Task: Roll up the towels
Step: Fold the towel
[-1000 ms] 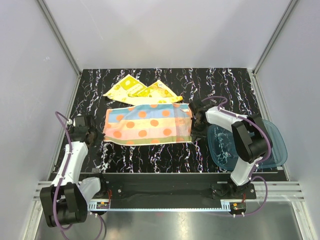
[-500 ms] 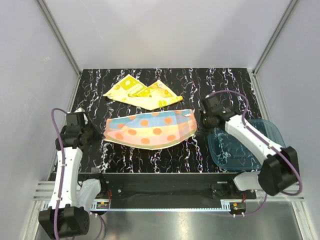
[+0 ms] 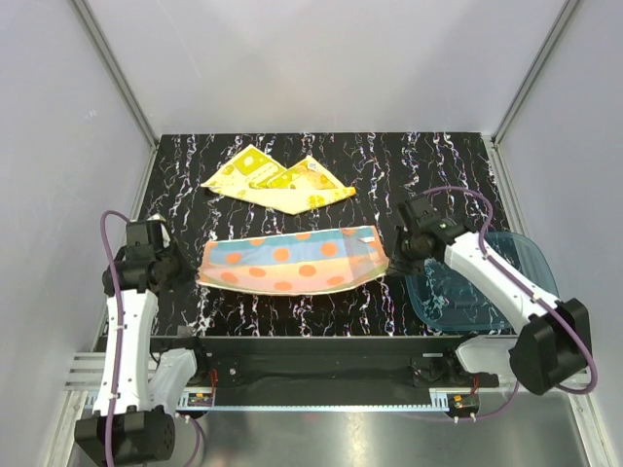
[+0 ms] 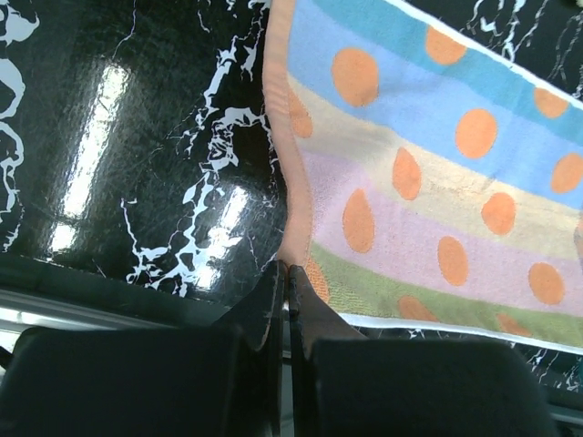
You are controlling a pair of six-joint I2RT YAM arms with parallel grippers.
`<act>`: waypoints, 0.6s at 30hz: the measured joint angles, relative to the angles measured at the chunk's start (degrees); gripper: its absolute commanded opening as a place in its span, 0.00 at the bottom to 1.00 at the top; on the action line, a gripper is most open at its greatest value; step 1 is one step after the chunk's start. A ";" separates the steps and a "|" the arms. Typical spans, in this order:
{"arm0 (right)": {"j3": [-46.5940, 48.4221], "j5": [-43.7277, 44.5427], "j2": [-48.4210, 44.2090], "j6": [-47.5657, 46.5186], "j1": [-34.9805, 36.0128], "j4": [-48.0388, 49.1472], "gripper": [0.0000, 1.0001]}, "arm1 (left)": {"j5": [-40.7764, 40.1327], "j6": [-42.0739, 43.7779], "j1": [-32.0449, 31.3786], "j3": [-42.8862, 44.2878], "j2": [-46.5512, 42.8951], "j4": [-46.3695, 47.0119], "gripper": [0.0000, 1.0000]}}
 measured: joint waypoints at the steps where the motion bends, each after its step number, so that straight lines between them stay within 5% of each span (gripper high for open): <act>1: 1.18 0.15 1.27 -0.17 0.02 -0.17 0.00 | -0.04 0.13 0.00 0.00 0.55 0.00 0.00; 18: 25.33 3.34 27.34 -6.16 -3.17 -0.66 0.00 | -2.19 0.85 0.00 5.75 19.19 5.16 0.00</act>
